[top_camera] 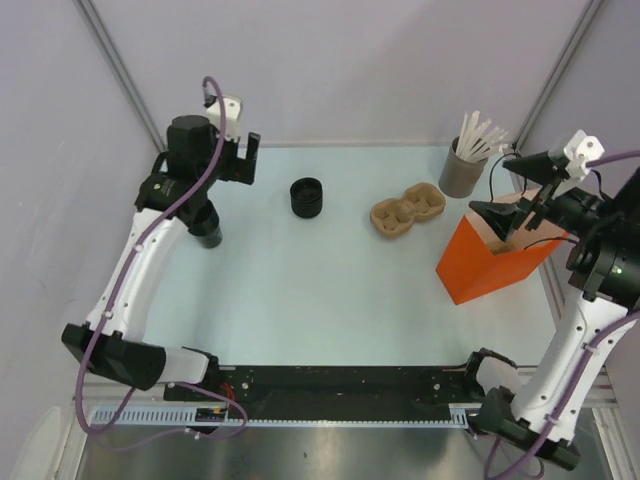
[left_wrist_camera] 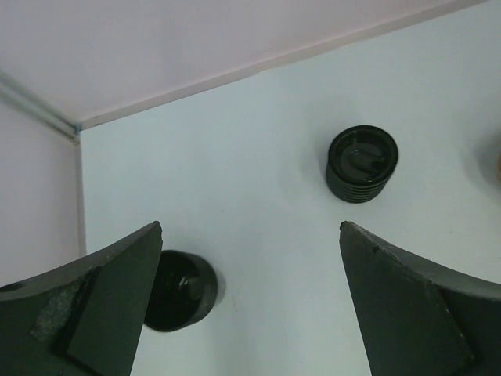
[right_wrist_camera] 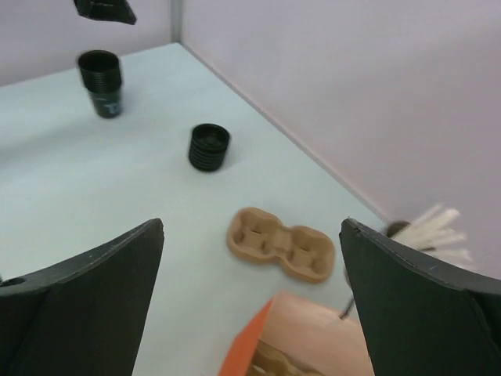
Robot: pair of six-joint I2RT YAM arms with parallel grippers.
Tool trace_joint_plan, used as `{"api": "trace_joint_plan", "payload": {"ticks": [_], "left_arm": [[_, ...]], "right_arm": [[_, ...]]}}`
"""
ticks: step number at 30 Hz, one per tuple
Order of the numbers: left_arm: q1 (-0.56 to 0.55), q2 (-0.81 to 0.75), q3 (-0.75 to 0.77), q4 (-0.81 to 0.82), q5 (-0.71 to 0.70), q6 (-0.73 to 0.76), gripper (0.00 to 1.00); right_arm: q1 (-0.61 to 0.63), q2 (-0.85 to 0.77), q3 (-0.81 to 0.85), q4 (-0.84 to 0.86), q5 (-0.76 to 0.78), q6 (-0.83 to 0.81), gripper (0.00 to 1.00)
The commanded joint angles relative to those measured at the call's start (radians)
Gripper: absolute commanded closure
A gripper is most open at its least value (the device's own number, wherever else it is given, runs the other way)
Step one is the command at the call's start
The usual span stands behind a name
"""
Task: Pack the takeout coffee
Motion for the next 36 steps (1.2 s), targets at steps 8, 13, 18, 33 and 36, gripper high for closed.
{"api": "trace_joint_plan", "payload": {"ticks": [8, 13, 18, 33, 36], "left_arm": [[0.223, -0.175, -0.183, -0.077, 0.110, 0.183, 0.00], [0.339, -0.167, -0.268, -0.064, 0.222, 0.240, 0.00], [0.370, -0.162, -0.347, -0.028, 0.294, 0.267, 0.02], [0.421, -0.035, -0.416, 0.039, 0.382, 0.286, 0.33], [0.422, -0.009, -0.410, 0.048, 0.382, 0.281, 0.42]], "right_arm": [[1.013, 0.162, -0.141, 0.151, 0.882, 0.053, 0.00], [1.091, 0.272, -0.207, 0.206, 0.889, 0.030, 0.00], [1.097, 0.345, -0.258, 0.240, 0.847, 0.005, 0.00], [1.134, 0.397, -0.366, 0.250, 0.864, -0.015, 0.02], [1.134, 0.400, -0.373, 0.252, 0.861, -0.013, 0.02]]}}
